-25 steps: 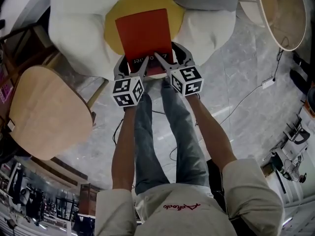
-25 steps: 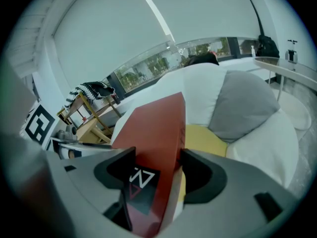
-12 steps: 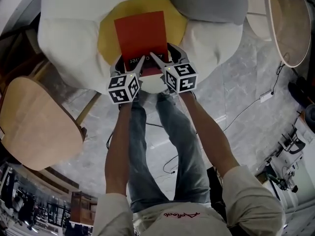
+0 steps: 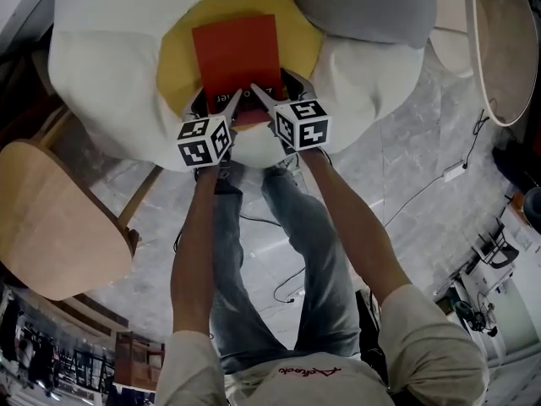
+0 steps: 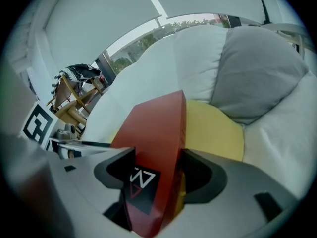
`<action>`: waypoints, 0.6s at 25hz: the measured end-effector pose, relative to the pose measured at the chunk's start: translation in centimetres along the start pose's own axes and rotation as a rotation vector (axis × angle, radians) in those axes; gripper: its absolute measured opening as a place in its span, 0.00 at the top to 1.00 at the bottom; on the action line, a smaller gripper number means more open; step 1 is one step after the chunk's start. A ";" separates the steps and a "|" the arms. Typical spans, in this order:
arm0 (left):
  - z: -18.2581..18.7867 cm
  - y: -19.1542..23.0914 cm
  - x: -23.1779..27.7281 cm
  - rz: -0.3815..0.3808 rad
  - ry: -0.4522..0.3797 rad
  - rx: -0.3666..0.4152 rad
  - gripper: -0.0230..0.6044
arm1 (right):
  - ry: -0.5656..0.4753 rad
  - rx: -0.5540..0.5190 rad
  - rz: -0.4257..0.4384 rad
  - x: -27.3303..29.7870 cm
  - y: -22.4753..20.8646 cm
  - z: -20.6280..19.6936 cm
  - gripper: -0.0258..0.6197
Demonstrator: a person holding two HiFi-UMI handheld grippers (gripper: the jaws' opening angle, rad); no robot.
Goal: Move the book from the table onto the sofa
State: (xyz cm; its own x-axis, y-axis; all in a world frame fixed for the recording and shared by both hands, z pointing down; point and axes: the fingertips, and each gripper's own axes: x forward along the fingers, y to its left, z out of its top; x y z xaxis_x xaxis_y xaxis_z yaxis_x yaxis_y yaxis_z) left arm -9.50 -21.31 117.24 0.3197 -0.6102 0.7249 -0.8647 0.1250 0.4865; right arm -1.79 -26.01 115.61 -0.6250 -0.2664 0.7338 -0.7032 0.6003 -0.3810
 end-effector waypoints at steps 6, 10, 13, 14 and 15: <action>-0.2 0.4 0.6 -0.004 -0.002 0.000 0.42 | -0.003 -0.005 0.000 0.6 -0.3 -0.2 0.50; -0.3 0.5 0.7 -0.008 0.005 0.002 0.42 | -0.006 -0.010 0.000 0.7 -0.2 -0.4 0.50; -0.3 0.4 0.6 -0.012 0.013 0.000 0.42 | 0.003 -0.007 0.001 0.7 -0.2 -0.4 0.50; -0.3 0.4 0.6 -0.014 0.017 -0.001 0.42 | 0.008 -0.005 0.003 0.6 -0.2 -0.4 0.50; -0.3 0.4 0.5 -0.017 0.022 -0.002 0.42 | 0.013 -0.004 0.003 0.5 -0.2 -0.3 0.50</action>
State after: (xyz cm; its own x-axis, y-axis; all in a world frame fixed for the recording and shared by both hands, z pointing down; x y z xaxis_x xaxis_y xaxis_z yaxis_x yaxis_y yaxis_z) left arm -9.56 -21.30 117.95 0.3427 -0.5951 0.7270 -0.8583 0.1162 0.4997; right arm -1.89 -26.02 116.25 -0.6226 -0.2543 0.7401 -0.6996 0.6045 -0.3809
